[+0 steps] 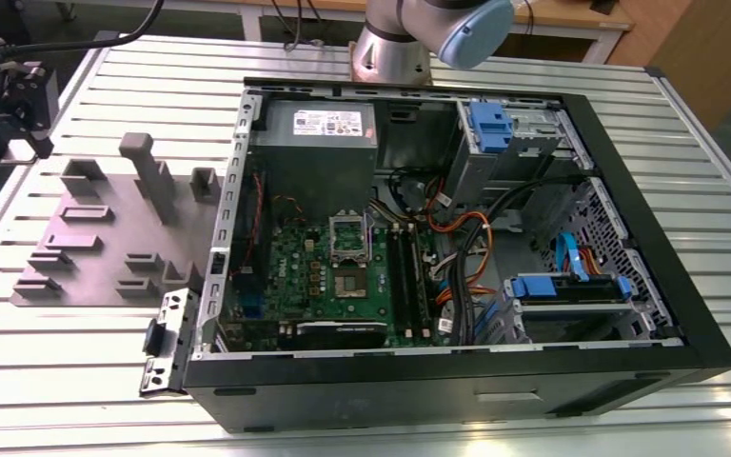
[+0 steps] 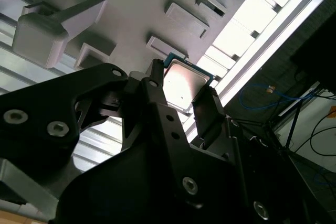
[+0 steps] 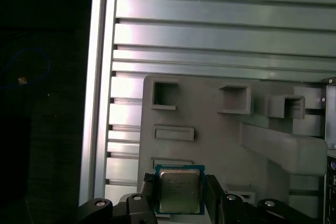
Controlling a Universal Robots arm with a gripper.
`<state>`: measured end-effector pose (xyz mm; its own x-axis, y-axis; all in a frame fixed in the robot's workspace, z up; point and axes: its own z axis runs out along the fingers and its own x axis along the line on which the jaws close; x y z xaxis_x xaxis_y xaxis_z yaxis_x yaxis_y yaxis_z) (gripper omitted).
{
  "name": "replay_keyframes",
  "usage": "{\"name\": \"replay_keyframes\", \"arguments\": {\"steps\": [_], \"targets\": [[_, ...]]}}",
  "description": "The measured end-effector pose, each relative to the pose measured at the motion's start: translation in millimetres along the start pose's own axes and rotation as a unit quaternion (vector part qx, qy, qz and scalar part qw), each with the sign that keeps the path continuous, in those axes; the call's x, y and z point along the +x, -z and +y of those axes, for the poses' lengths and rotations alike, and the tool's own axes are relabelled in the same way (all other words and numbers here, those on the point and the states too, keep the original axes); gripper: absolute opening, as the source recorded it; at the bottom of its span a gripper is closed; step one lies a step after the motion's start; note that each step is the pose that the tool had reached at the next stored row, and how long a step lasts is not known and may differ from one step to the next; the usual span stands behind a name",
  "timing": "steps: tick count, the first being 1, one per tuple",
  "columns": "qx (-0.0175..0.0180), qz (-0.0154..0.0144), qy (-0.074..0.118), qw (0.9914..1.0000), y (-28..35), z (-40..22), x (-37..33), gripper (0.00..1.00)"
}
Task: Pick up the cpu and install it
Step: 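Pick up the cpu and move it towards the insertion slot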
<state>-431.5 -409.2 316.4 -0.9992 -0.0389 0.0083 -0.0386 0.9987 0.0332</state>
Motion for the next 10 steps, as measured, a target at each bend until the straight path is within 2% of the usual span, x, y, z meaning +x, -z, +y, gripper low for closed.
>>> {"name": "replay_keyframes", "arguments": {"steps": [10], "targets": [[0.0005, 0.0, 0.0, 1.0, 0.1, -0.3, -8.8, 0.47]]}}
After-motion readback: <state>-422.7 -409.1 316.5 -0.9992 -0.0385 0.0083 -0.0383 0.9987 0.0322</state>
